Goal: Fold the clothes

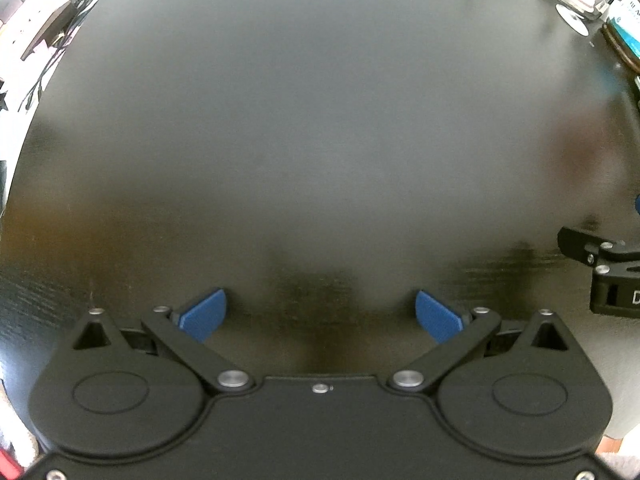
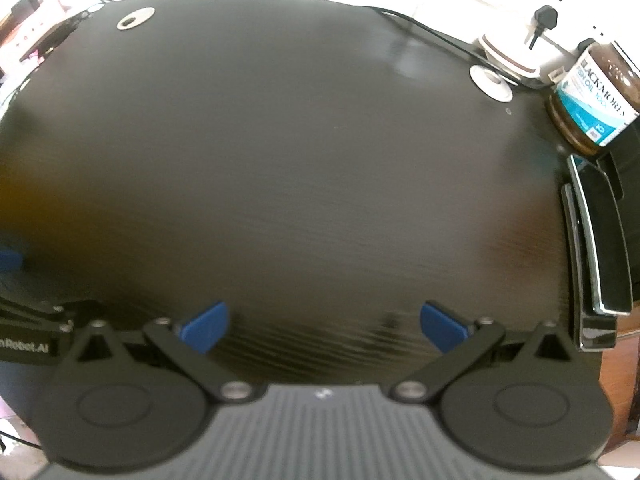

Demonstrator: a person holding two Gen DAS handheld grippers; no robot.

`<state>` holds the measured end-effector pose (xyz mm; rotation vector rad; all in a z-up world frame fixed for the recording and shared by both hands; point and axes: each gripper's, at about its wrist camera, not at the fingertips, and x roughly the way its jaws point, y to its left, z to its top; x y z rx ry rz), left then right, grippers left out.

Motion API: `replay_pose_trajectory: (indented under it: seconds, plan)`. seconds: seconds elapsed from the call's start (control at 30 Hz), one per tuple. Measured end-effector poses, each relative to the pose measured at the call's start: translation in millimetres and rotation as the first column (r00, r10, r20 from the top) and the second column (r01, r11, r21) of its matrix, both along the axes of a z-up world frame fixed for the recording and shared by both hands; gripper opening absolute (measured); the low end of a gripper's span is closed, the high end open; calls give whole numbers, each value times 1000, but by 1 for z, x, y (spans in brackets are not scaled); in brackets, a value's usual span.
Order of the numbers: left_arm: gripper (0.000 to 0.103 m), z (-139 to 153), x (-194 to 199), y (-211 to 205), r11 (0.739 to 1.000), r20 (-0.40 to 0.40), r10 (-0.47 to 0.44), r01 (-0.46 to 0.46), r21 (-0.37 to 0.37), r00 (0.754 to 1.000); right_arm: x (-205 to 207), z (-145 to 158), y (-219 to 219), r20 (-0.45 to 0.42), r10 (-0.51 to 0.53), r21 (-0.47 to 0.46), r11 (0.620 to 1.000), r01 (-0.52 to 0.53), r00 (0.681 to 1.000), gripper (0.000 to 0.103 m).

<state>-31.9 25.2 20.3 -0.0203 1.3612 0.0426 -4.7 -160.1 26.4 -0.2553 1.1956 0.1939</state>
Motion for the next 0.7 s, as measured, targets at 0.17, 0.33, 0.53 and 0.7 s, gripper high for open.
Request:
replay_pose_trajectory:
  seconds: [0.17, 0.33, 0.53, 0.7]
  plan:
    - [103, 4, -1, 1, 999, 22, 32, -33, 37, 999, -2, 5, -1, 18, 12, 19, 1000, -12, 1000, 102]
    - [103, 13, -10, -5, 994, 33, 6, -10, 110, 999, -7, 8, 3, 21, 57, 23, 998, -57, 998, 102]
    - [103, 22, -25, 4, 984, 77, 95, -105, 146, 993, -11, 11, 9, 47, 169, 13, 985, -169, 985, 102]
    - [103, 27, -54, 33, 948, 114, 255, -272, 167, 960, -20, 17, 17, 71, 278, 56, 958, -282, 958, 102]
